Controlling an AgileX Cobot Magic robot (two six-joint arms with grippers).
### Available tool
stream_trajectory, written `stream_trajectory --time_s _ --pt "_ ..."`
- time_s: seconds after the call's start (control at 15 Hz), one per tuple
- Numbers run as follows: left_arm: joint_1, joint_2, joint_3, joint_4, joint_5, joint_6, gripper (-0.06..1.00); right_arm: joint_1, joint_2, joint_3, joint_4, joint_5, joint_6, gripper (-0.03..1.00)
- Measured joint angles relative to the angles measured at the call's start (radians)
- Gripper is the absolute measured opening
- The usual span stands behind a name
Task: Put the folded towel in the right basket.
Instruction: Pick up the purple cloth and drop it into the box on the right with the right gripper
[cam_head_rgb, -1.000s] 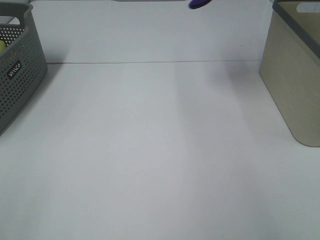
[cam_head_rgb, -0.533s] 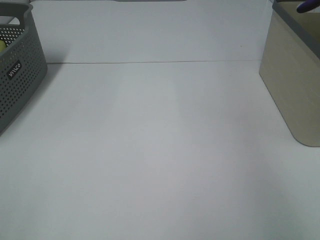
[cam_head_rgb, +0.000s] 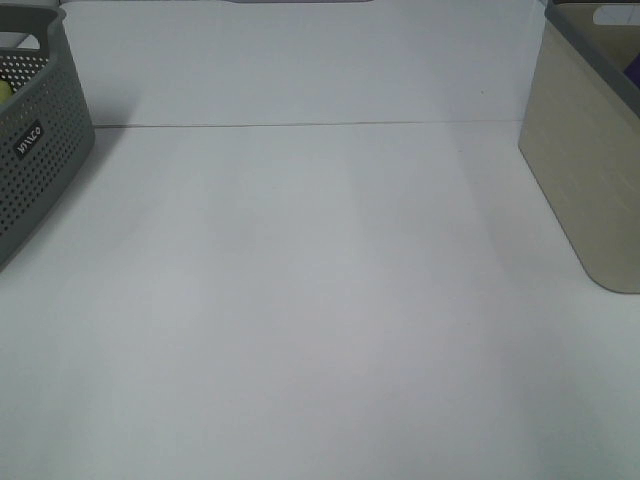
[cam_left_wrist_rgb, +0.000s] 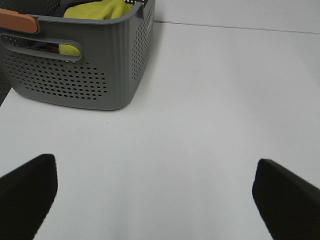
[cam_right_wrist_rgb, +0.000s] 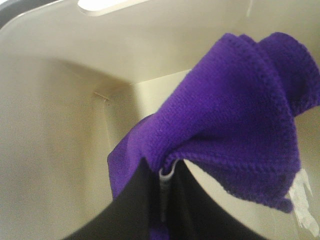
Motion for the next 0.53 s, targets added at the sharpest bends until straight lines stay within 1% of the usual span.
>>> stream_trajectory --time_s 0.27,0.33,0.4,0.47,0.53 --pt "0.000 0.000 0.000 0.000 0.000 0.000 0.99 0.000 0.021 0.014 -0.008 0.000 0.006 0.08" --pt "0.000 0.000 0.000 0.000 0.000 0.000 0.99 0.000 0.022 0.017 -0.011 0.000 0.006 0.11" --pt "0.000 0.000 0.000 0.000 0.000 0.000 0.99 0.000 0.022 0.017 -0.011 0.000 0.006 0.20" --pt "0.000 0.000 0.000 0.000 0.000 0.000 0.99 0.000 0.022 0.017 -0.010 0.000 0.006 0.44" --pt "0.000 0.000 0.000 0.000 0.000 0.000 0.99 0.000 0.022 0.017 -0.005 0.000 0.006 0.60"
